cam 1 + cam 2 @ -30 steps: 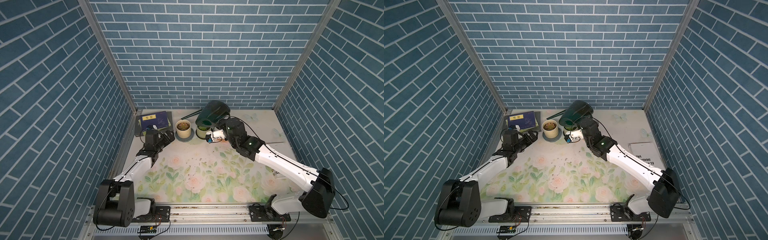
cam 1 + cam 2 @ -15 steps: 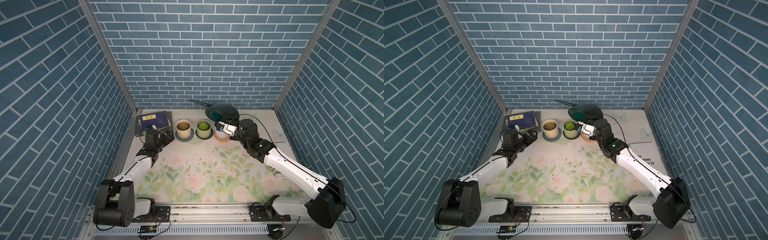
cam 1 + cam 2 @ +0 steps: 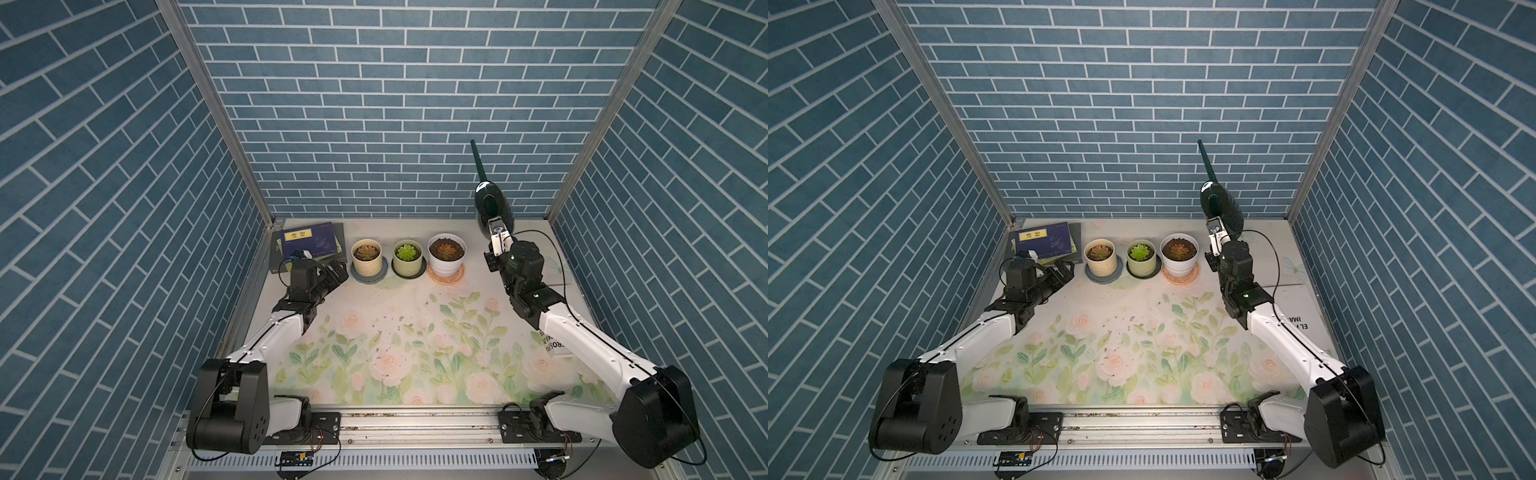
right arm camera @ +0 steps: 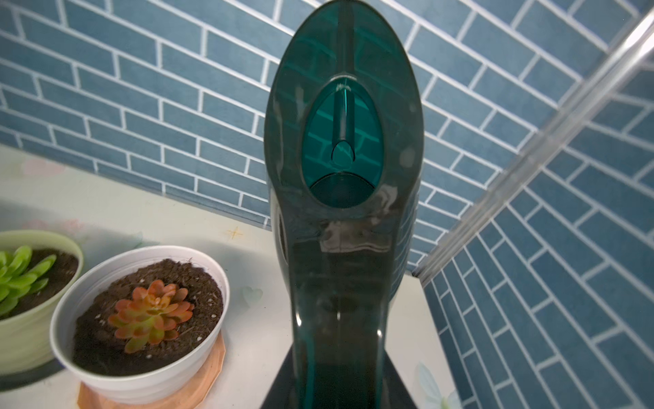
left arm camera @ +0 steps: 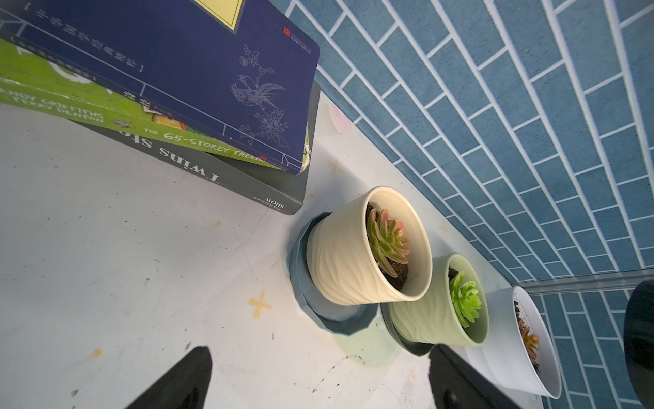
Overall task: Water the succulent around the soil edge
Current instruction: Place the watering can at the center of the board.
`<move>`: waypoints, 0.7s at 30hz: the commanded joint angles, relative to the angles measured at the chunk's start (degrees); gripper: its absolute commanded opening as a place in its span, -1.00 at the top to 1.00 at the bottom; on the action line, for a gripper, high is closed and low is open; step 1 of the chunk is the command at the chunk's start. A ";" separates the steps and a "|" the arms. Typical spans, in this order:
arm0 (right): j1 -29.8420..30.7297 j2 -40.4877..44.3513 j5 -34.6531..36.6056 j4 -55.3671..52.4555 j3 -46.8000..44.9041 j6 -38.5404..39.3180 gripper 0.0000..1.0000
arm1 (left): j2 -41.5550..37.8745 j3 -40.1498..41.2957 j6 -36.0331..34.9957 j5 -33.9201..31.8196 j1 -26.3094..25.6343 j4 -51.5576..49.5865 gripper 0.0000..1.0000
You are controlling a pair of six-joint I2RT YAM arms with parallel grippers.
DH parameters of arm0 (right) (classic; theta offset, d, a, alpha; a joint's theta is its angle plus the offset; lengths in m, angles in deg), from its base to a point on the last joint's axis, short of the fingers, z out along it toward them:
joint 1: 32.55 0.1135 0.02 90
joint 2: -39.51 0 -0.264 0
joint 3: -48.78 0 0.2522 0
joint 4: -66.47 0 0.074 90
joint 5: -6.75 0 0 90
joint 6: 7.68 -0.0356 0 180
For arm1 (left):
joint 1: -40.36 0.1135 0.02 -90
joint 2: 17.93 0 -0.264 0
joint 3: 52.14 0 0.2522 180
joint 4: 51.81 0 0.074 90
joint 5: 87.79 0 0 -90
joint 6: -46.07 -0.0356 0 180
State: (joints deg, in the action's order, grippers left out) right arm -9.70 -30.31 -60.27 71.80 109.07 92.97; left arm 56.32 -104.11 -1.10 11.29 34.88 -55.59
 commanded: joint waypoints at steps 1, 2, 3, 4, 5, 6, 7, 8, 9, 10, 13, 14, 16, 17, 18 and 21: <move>-2.15 2.60 3.19 10.04 -2.67 -14.23 1.00 | -0.26 -0.41 -0.10 -0.62 0.55 -0.27 -1.00; -3.06 2.71 3.25 10.42 -3.90 -16.49 1.00 | -0.26 -0.38 -0.11 -0.64 0.53 -0.29 -1.00; -3.97 2.69 2.35 10.83 -5.37 -18.32 1.00 | -0.28 -0.45 -0.11 -0.63 0.55 -0.31 -1.00; -4.89 2.63 0.83 11.63 -6.96 -19.17 1.00 | -0.28 -0.52 -0.11 -0.63 0.55 -0.32 -1.00; -5.45 2.53 -0.81 13.09 -8.51 -19.33 1.00 | -0.24 -0.54 -0.14 -0.64 0.51 -0.39 -1.00; -5.94 2.44 -1.68 14.11 -9.84 -19.46 1.00 | -0.30 -0.66 -0.12 -0.62 0.53 -0.47 -1.00; -6.27 2.41 -2.05 15.46 -11.30 -19.64 1.00 | -0.28 -0.76 -0.11 -0.62 0.55 -0.60 -1.00; -6.68 2.49 -2.52 16.78 -12.64 -19.62 1.00 | -0.39 -0.73 -0.12 -0.64 0.54 -0.73 -1.00; -6.95 2.43 -2.88 18.03 -13.89 -19.62 1.00 | -0.57 -0.65 -0.13 -0.79 0.53 -0.75 -1.00; -7.35 2.30 -2.98 19.12 -15.00 -19.65 1.00 | -0.68 -0.57 -0.12 -0.80 0.55 -0.75 -1.00; -8.29 1.19 -3.44 22.49 -18.26 -20.16 1.00 | -1.12 -0.30 -0.03 -1.06 0.51 -0.88 -1.00; -8.67 0.72 -4.57 23.74 -19.35 -20.37 1.00 | -1.29 -0.23 -0.03 -1.15 0.51 -1.04 -1.00; -9.12 -0.16 -6.63 27.98 -21.39 -20.33 1.00 | -1.59 -0.20 -0.03 -1.38 0.55 -1.31 -1.00; -9.20 -0.54 -7.58 30.45 -22.59 -20.28 1.00 | -1.72 -0.19 -0.03 -1.47 0.55 -1.48 -1.00; -9.41 -0.98 -8.35 33.18 -23.81 -20.16 1.00 | -2.01 -0.19 -0.03 -1.60 0.55 -1.60 -1.00; -10.00 -3.00 -11.71 39.05 -25.60 -19.10 1.00 | -2.31 -0.19 -0.11 -1.92 0.51 -1.87 -1.00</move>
State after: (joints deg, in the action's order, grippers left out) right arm -19.05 -32.41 -67.79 95.95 83.56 74.61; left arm 55.12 -104.11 -1.04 10.46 34.88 -55.94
